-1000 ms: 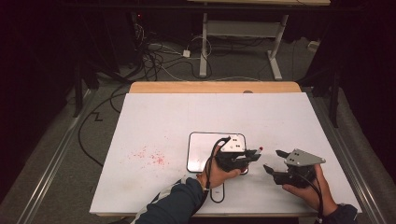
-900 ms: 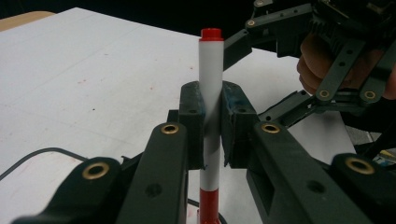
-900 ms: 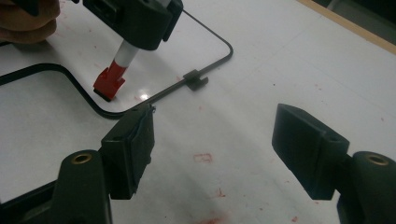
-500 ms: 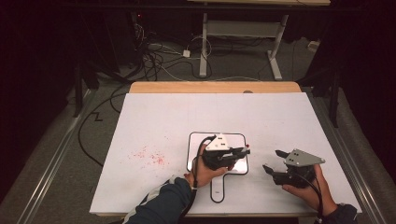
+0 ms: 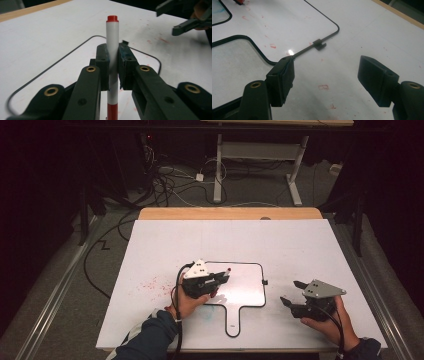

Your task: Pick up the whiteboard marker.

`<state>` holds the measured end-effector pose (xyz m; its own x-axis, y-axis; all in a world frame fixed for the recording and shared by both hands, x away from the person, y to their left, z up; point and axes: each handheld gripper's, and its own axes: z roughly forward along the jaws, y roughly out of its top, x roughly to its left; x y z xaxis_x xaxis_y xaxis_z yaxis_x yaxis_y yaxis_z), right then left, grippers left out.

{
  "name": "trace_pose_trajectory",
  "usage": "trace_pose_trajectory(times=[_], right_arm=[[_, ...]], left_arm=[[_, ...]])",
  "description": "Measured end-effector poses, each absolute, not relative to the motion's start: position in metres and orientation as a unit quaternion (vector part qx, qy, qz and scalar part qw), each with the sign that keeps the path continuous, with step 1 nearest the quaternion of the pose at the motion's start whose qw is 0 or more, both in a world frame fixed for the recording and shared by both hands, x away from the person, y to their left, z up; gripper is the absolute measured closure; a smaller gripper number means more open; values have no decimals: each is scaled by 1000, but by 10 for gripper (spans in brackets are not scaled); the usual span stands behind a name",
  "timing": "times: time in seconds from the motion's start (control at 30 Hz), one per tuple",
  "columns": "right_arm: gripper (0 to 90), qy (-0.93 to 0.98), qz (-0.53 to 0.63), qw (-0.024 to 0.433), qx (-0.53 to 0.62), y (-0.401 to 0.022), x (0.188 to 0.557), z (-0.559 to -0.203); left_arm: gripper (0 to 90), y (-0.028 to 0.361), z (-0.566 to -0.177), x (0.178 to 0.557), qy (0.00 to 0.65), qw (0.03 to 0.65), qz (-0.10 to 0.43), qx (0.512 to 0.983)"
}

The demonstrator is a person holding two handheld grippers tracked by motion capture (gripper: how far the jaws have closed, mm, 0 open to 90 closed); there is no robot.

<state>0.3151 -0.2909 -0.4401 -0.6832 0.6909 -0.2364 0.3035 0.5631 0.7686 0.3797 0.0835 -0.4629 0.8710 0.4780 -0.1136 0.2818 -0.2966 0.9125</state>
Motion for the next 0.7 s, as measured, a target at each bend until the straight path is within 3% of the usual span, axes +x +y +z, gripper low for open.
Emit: trace_pose_trajectory(times=[0.17,0.7], right_arm=[[311,842,363,265,298,-290,316,-441],[311,844,363,263,296,-291,316,-442]], left_arm=[[788,89,-466,384,252,549,85,792],[788,27,-464,390,204,551,58,807]])
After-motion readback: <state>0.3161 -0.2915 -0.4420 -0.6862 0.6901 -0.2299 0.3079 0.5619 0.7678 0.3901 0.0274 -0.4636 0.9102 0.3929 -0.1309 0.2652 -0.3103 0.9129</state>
